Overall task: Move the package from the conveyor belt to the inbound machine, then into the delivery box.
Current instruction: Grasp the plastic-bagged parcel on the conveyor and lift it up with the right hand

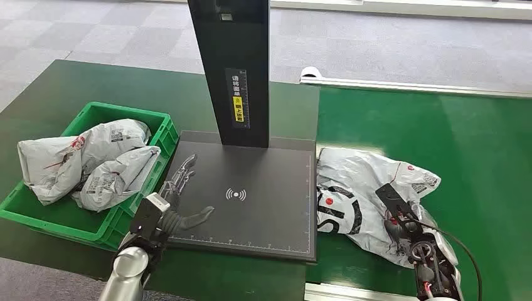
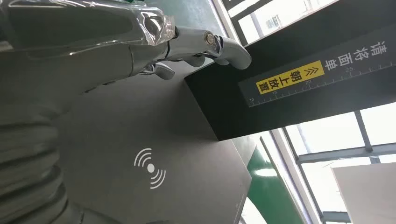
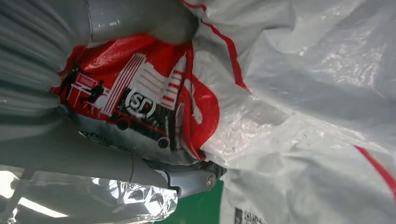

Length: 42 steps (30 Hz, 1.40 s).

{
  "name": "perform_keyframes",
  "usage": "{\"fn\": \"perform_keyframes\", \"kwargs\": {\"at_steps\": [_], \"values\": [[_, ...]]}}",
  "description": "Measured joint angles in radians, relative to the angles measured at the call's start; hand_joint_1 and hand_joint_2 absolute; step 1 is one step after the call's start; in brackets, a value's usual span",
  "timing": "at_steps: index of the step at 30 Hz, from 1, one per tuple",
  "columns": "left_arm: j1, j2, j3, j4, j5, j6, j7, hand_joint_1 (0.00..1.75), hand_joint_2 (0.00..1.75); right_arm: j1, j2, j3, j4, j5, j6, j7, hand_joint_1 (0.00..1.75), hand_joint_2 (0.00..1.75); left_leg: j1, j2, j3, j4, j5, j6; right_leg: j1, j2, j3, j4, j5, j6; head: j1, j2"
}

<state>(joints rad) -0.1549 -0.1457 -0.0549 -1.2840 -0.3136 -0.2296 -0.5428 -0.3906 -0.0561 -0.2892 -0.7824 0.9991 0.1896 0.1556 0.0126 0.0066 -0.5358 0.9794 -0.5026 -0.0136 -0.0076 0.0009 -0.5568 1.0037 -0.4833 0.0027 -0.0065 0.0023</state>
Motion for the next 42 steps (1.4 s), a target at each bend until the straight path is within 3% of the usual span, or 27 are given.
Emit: {"fn": "perform_keyframes", "kwargs": {"at_steps": [17,21,25,29,34,42], "values": [[0.002,0.004,0.008,0.0,0.002,0.003,0.001,0.0,1.75,-0.046,-0.013,0.1,0.078,-0.045,0.001,-0.036,1.75,1.75,0.0,0.0,0.0,0.0,0.0,0.0,0.0,0.0,0.001,0.0,0.0,0.0,0.0,0.0],[0.01,0.006,0.01,-0.005,0.004,0.006,0.001,0.0,1.75,-0.048,-0.012,0.109,0.083,-0.079,-0.021,-0.088,1.75,1.75,0.0,0.0,0.0,0.0,0.0,0.0,0.0,0.0,0.001,0.0,0.0,0.0,0.0,0.0],[0.031,0.012,0.019,-0.029,0.016,0.011,0.001,0.0,1.75,-0.048,-0.005,0.114,0.06,-0.208,-0.027,-0.211,1.75,1.75,0.0,0.0,-0.001,0.0,0.0,0.0,0.0,0.0,0.001,0.0,0.0,0.0,0.0,0.0],[0.046,0.019,0.028,-0.044,0.023,0.011,-0.01,0.0,1.75,-0.038,0.012,0.108,-0.035,-0.478,0.047,-0.339,1.75,1.75,0.0,-0.001,-0.001,0.0,0.0,0.0,0.0,0.0,0.0,0.0,0.0,0.0,0.0,0.0],[0.048,0.023,0.033,-0.045,0.024,0.011,-0.031,0.0,1.75,-0.014,0.041,0.08,-0.174,-0.766,0.141,-0.43,1.75,1.75,0.0,-0.002,-0.001,0.0,0.0,0.0,0.0,-0.001,0.0,0.0,0.0,0.0,0.0,0.0],[0.048,0.026,0.038,-0.045,0.024,0.011,-0.035,0.0,1.75,0.008,0.064,0.054,-0.271,-0.814,0.16,-0.446,1.75,1.75,0.0,-0.002,-0.001,0.0,0.0,0.0,0.0,-0.001,0.0,0.0,0.0,0.0,0.0,0.0]]}}
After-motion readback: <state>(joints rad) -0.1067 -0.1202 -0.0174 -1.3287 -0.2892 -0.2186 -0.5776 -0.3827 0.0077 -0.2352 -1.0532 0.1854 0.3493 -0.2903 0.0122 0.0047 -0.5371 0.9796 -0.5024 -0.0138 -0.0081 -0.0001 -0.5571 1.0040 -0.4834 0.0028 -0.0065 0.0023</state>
